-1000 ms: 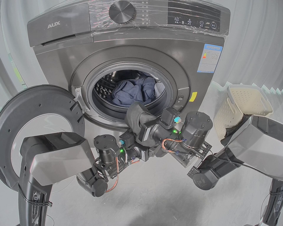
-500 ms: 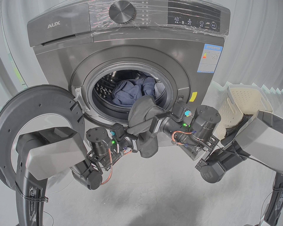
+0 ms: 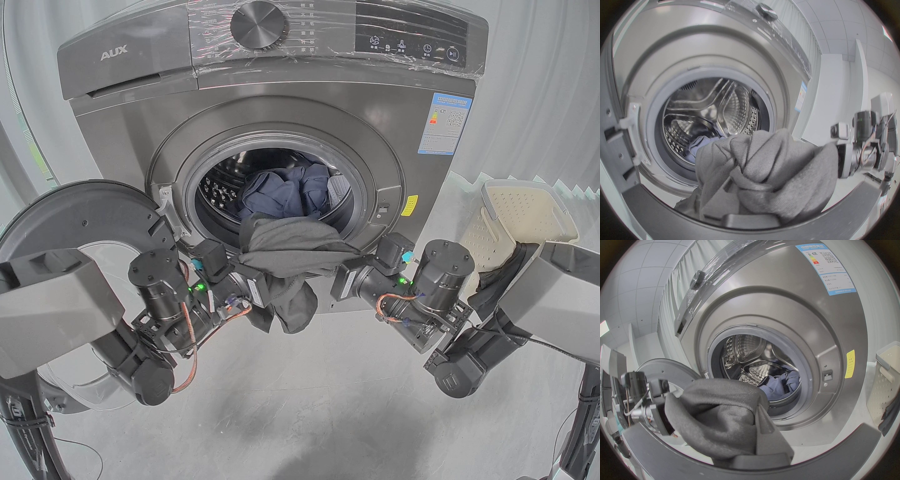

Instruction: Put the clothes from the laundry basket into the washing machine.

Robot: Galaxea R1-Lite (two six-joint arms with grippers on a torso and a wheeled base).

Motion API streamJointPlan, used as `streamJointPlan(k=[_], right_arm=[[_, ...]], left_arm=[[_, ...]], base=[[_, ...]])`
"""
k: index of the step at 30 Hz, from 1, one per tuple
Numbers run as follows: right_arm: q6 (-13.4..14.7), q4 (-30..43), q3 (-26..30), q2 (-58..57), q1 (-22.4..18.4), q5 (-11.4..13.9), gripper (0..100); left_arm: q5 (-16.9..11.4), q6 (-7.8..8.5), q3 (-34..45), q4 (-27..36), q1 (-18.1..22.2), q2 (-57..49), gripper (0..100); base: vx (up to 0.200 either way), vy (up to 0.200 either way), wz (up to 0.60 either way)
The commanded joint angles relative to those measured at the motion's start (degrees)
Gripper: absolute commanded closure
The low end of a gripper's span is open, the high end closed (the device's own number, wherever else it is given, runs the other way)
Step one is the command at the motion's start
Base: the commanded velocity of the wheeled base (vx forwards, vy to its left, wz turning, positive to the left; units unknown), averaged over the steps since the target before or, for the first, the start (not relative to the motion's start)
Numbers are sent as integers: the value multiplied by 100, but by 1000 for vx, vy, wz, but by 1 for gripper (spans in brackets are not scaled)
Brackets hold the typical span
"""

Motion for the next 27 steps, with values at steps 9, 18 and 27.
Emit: streamJointPlan(k=[9, 18, 27], right_arm=[[-16, -319, 151, 118, 323, 48, 100], [-24, -302, 749, -339, 402, 84, 0], [-385, -302, 2568, -1482, 217, 637, 0]], left_arm=[[-12, -87, 203, -10, 51, -526, 100], [-12, -254, 256, -10, 104, -631, 100], [-4, -245, 537, -18, 139, -772, 100]], base=[[0, 0, 0], [0, 0, 0], [0, 0, 0]])
